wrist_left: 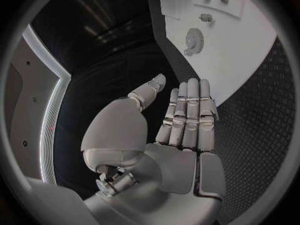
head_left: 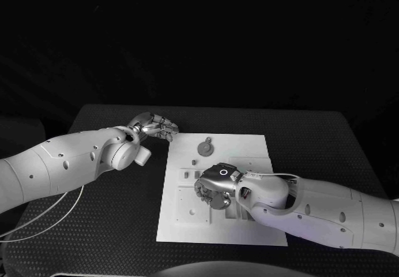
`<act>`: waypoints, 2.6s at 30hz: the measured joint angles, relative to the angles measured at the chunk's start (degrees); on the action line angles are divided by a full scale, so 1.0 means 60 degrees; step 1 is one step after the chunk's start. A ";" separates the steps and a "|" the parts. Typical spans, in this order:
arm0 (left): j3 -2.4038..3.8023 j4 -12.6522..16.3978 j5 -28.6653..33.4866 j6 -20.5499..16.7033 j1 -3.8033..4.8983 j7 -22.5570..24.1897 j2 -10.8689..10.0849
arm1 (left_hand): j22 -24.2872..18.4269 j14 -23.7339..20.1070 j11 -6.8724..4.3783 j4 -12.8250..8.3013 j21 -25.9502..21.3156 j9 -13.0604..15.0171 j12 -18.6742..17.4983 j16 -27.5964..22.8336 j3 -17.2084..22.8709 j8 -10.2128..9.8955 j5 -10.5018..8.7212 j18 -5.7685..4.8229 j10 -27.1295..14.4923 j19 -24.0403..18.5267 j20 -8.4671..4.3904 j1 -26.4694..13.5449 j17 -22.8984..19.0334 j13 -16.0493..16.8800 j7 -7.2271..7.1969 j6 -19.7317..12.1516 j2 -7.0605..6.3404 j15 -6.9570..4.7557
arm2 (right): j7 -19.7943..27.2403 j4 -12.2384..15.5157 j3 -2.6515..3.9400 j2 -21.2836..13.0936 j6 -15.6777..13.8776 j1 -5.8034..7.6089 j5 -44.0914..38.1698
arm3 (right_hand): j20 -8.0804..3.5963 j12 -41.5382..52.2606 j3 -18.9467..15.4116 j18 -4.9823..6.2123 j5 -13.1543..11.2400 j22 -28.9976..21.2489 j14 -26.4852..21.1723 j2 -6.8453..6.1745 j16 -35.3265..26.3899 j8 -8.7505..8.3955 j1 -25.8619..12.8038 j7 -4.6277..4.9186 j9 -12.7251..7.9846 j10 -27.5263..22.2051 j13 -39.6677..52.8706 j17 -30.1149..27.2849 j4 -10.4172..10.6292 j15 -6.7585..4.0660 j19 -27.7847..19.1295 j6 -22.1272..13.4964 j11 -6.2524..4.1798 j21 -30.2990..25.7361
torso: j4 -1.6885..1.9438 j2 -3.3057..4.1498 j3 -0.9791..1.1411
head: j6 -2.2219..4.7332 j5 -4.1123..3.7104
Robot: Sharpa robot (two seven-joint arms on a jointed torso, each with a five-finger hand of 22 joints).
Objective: Assemble the parts on the task board
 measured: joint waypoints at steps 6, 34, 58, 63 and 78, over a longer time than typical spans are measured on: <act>0.0000 -0.0002 0.0001 0.0000 0.0000 -0.0003 -0.0001 | 0.0000 0.0000 0.0000 0.0000 0.0000 0.0000 0.0000 -0.0005 0.0000 0.0000 0.0000 0.0000 0.0000 0.0000 0.0000 0.0000 0.0009 0.0000 0.0000 0.0000 0.0000 0.0000 | 0.0002 -0.0001 0.0001 0.0005 0.0056 0.0001 -0.0005 | 0.0000 0.0000 0.0000 0.0000 0.0000 0.0000 0.0000 0.0000 0.0000 -0.0002 0.0000 0.0000 -0.0002 0.0000 0.0000 0.0000 0.0000 0.0000 0.0000 -0.0001 0.0000 0.0000 | -0.0005 0.0000 0.0004 | -0.0016 0.0002; 0.0000 0.0010 0.0003 0.0004 0.0002 -0.0017 -0.0014 | -0.0015 0.0000 0.0000 0.0000 0.0000 -0.0009 0.0000 -0.0037 0.0000 0.0000 0.0000 -0.0001 0.0000 0.0000 0.0000 0.0000 0.0047 -0.0007 0.0000 0.0000 0.0000 0.0000 | -0.0006 -0.0174 -0.0230 0.0213 0.0113 0.0012 -0.0192 | 0.0000 -0.0024 -0.0002 0.0000 0.0000 0.0007 0.0016 -0.0001 0.0000 -0.0005 0.0000 0.0004 0.0022 0.0001 0.0046 0.0016 -0.0002 0.0018 0.0000 0.0033 0.0001 0.0000 | 0.0001 0.0003 0.0001 | -0.0081 0.0004; 0.0000 0.0013 0.0003 0.0012 0.0003 -0.0053 -0.0046 | -0.0044 0.0000 0.0001 0.0023 0.0000 -0.0018 0.0000 -0.0102 -0.0023 0.0000 0.0000 -0.0002 -0.0070 0.0000 0.0000 0.0000 0.0094 -0.0016 0.0000 0.0000 0.0000 0.0000 | 0.0093 -0.0094 -0.0325 -0.0104 -0.0503 -0.0037 0.0188 | 0.0086 -0.0923 -0.0047 0.0000 0.0003 0.0005 -0.0219 -0.1272 -0.0287 -0.0964 -0.0664 0.0624 -0.0358 -0.0496 0.0044 0.0153 0.0530 0.0315 -0.0087 -0.1589 -0.0080 -0.0043 | -0.0005 -0.0003 0.0005 | -0.0068 -0.0009; 0.0000 0.0007 0.0004 0.0012 0.0003 -0.0063 -0.0053 | -0.0044 0.0000 0.0000 0.0023 0.0000 -0.0018 0.0000 -0.0112 -0.0023 0.0000 0.0000 -0.0002 -0.0069 0.0000 0.0000 0.0000 0.0109 -0.0025 -0.0025 -0.0025 0.0000 0.0000 | 0.0095 0.0026 -0.0350 -0.0271 -0.0637 -0.0005 0.0260 | 0.0120 -0.1038 -0.0041 -0.0008 0.0007 0.0004 -0.0220 -0.1357 -0.0287 -0.0974 -0.0652 0.0613 -0.0378 -0.1133 -0.0265 0.0165 0.0598 0.0316 -0.0122 -0.1637 0.0443 -0.0043 | -0.0005 -0.0006 0.0005 | -0.0033 -0.0027; -0.0001 -0.0072 0.0004 -0.0001 0.0004 -0.0051 -0.0049 | -0.0064 0.0006 0.0034 0.0023 0.0000 -0.0017 0.0000 -0.0149 -0.0023 0.0040 0.0000 -0.0004 -0.0105 0.0000 0.0000 0.0000 0.0179 -0.0024 -0.0024 -0.0025 0.0000 0.0006 | 0.0144 0.0437 0.0567 -0.1532 -0.1191 0.0599 0.1384 | 0.0048 -0.0811 -0.0040 -0.0024 0.0007 0.0003 -0.0080 -0.1267 -0.0288 -0.0865 -0.0463 0.0588 -0.0378 -0.0783 -0.0071 0.0291 0.0651 0.0247 -0.0049 -0.1493 0.0342 0.0014 | -0.0014 -0.0005 0.0010 | 0.0233 -0.0193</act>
